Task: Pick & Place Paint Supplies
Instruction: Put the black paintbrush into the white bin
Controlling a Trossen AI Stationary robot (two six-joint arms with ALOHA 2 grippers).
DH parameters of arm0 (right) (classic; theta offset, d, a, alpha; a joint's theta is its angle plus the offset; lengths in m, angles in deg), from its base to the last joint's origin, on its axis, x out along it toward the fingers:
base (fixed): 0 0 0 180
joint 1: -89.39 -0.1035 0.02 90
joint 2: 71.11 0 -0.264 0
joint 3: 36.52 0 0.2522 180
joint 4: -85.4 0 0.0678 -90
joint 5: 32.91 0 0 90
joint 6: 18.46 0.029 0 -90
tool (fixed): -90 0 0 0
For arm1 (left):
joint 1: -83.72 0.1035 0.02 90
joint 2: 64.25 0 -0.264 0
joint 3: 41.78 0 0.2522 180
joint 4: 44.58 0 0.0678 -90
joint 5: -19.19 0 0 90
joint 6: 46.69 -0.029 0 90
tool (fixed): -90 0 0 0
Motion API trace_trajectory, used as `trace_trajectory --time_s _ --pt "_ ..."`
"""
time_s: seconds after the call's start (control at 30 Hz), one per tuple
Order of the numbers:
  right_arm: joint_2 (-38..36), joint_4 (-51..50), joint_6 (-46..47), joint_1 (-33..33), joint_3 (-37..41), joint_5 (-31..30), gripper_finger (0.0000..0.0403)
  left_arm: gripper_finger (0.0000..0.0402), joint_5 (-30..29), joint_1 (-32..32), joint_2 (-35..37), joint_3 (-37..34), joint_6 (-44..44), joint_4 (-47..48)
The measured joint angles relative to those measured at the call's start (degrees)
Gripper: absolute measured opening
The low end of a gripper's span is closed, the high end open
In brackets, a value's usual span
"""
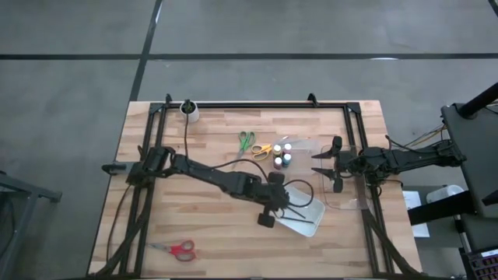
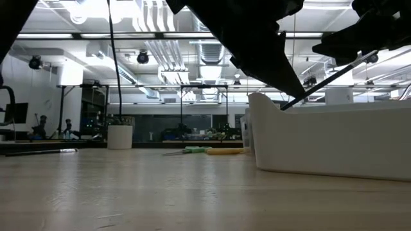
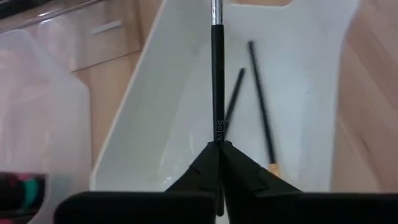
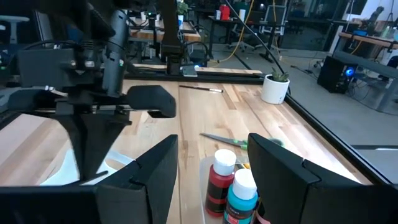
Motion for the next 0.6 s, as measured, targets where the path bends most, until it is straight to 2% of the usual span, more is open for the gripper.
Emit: trace_trajectory --time_s 0.37,0.6 --pt "0.0 0.0 0.0 0.0 0.0 0.0 0.0191 0.0144 1.6 -0.1 0.0 0.0 0.9 -0.2" --pt "0.0 0.0 0.0 0.0 0.0 0.0 0.0191 0.0201 1.5 -0.1 0.0 0.0 0.9 -0.3"
